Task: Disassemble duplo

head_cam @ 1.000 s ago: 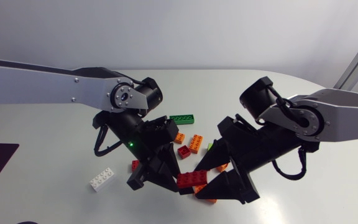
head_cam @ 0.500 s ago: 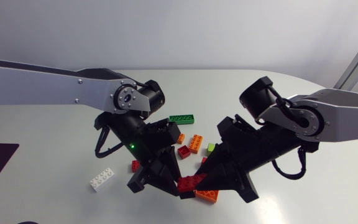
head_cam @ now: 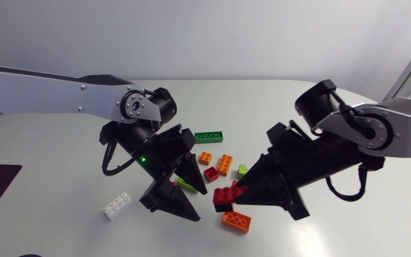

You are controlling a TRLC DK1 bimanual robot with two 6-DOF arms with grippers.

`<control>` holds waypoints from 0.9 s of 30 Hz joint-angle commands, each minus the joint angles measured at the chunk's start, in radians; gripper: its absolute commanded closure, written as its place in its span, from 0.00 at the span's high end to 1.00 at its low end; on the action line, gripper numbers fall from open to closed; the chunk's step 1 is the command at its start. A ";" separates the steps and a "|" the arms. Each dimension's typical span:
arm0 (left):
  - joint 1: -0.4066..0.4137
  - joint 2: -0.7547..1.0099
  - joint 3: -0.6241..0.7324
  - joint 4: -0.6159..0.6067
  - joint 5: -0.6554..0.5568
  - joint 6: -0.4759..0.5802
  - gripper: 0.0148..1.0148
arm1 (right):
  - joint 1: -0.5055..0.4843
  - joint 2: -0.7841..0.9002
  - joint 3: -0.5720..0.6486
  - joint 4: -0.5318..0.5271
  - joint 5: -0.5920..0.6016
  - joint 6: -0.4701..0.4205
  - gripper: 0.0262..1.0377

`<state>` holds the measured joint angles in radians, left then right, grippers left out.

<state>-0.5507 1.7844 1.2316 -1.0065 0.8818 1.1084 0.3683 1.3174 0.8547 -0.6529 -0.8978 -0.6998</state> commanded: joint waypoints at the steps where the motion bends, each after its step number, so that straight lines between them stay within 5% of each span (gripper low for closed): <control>1: 0.018 0.041 0.003 -0.006 0.055 0.031 0.96 | -0.040 -0.047 -0.005 -0.016 -0.039 -0.001 0.17; 5: 0.034 0.047 0.023 0.036 0.154 -0.042 0.96 | -0.075 -0.089 -0.003 0.025 -0.092 0.072 0.17; 13: 0.028 -0.008 0.060 0.206 0.279 -0.300 0.96 | -0.094 -0.185 -0.025 0.259 -0.095 0.367 0.17; 27: 0.071 -0.057 0.014 0.566 0.325 -0.664 0.92 | -0.161 -0.201 -0.072 0.415 -0.085 0.548 0.17</control>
<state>-0.4877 1.7481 1.2678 -0.4660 1.1793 0.5175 0.2234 1.1263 0.8055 -0.2592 -0.9798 -0.1993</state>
